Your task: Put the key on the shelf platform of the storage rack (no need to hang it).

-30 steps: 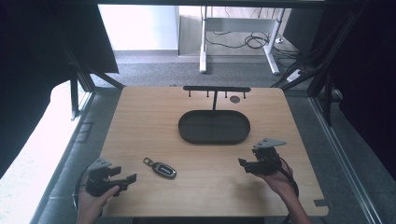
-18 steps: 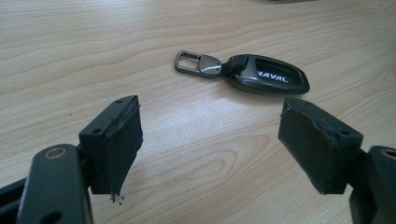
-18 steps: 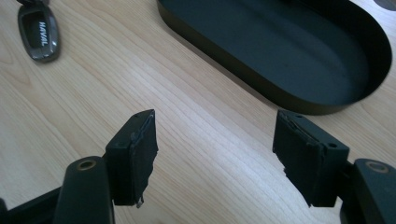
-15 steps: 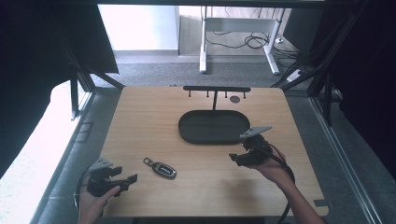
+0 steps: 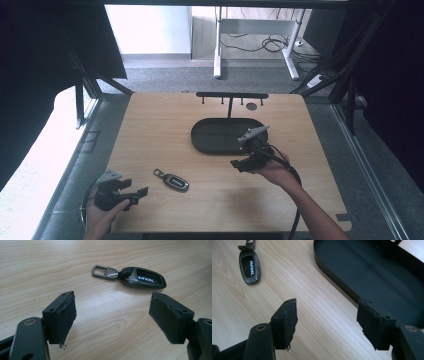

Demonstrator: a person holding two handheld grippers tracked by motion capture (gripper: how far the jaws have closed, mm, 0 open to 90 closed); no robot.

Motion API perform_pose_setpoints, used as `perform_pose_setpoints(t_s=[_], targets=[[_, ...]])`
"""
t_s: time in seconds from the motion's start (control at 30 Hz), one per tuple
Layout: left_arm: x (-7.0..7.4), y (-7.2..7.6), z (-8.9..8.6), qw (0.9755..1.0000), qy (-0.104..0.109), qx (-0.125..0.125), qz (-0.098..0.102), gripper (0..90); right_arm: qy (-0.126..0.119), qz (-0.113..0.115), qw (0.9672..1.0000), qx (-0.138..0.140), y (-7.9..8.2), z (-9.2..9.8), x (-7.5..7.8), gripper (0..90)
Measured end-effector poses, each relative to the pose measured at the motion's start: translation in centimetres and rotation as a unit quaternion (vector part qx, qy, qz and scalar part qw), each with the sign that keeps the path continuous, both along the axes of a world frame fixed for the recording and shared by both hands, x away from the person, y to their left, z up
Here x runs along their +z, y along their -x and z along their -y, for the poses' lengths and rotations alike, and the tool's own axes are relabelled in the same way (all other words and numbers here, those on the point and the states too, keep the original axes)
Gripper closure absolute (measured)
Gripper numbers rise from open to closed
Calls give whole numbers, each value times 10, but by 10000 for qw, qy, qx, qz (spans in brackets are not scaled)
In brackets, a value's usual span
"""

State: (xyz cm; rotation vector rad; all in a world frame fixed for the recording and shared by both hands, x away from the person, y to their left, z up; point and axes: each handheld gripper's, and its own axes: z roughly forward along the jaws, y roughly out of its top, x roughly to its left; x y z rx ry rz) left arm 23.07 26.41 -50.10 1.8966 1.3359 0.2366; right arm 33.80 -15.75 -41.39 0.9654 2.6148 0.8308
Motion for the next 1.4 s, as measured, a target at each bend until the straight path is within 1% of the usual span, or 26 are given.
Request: perform_pose_setpoints(t_s=[0.13,0.17,0.2,0.33,0.37,0.5,0.57,0.73,0.77,0.83,0.87,0.9,1.0,1.33,1.4], targets=[[0,0,-1,10000,22,24,8,220,154,-21,9998,107,-3,-15,0,333],[0,0,-1,10000,22,24,8,220,154,-21,9998,107,-3,-15,0,333],[1,0,-1,10000,32,12,16,220,208,-52,9996,155,-5,-22,-1,334],[1,0,-1,10000,31,6,13,220,312,-73,9991,275,-9,-35,-2,336],[0,0,-1,10000,31,6,8,220,312,-73,9991,275,-9,-35,-2,336],[0,0,-1,10000,27,-5,9,219,393,-131,9983,413,-9,-48,-4,336],[0,0,-1,10000,26,-7,6,219,427,-107,9980,465,-9,-53,-4,339],[0,0,0,10000,16,-10,-8,220,410,-78,9974,580,-9,-67,-4,342],[0,0,0,10000,16,-10,-8,220,410,-78,9974,580,-9,-67,-4,342],[0,0,0,10000,23,-19,-5,219,428,-111,9967,680,-9,-76,-5,341],[0,0,0,10000,23,-19,-5,219,428,-111,9967,680,-9,-76,-5,341],[0,0,0,10000,25,-18,-4,219,460,-128,9962,730,-9,-82,-6,340],[0,0,-1,10000,36,-10,6,220,492,-131,9957,776,-11,-89,-8,340],[-1,0,0,10000,26,-30,-10,219,489,-156,9936,1003,-12,-110,-10,338],[-1,0,0,10000,26,-29,-11,219,454,-185,9938,999,-12,-113,-12,338]])
